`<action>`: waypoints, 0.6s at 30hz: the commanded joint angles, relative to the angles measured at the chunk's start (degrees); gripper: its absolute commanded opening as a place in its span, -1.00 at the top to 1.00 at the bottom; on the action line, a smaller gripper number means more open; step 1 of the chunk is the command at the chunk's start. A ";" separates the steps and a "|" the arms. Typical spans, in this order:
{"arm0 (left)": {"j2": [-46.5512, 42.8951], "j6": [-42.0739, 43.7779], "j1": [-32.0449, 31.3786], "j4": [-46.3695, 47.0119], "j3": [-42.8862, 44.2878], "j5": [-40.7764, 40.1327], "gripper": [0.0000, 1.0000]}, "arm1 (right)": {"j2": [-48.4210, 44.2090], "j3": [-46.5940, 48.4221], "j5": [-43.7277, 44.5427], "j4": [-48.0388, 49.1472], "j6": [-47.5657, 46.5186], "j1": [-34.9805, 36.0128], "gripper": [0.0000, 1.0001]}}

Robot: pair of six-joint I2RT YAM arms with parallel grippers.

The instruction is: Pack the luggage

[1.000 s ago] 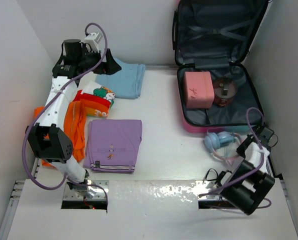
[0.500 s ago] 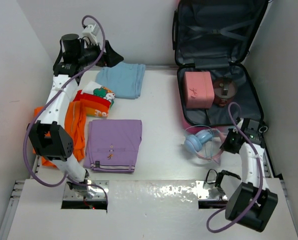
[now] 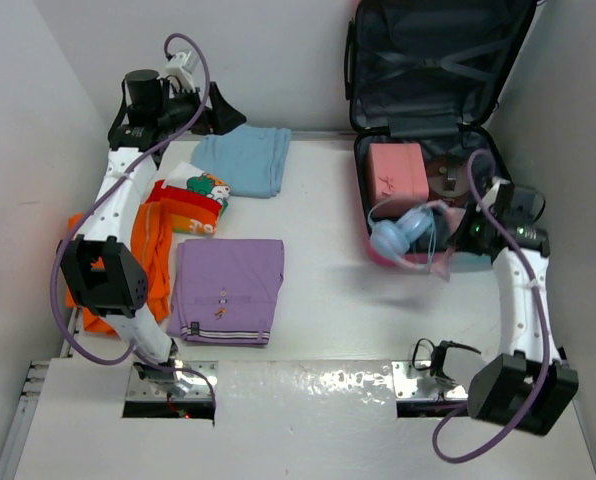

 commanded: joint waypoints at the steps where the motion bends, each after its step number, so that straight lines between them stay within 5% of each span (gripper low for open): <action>1: -0.52 0.22 0.84 1.37 1.66 0.48 -0.69 | 4.60 9.14 3.59 7.92 4.65 0.01 1.00; 6: -0.09 0.05 1.10 1.10 1.04 0.74 -0.69 | 12.69 16.09 10.87 12.14 8.52 -2.70 1.00; 12: 1.67 -1.18 3.74 1.63 1.04 0.65 -0.69 | 15.42 11.20 14.58 20.82 17.56 -12.19 1.00; 18: 3.87 -1.62 5.58 1.89 1.13 0.48 -0.68 | 19.73 11.18 22.58 24.35 21.35 -12.91 1.00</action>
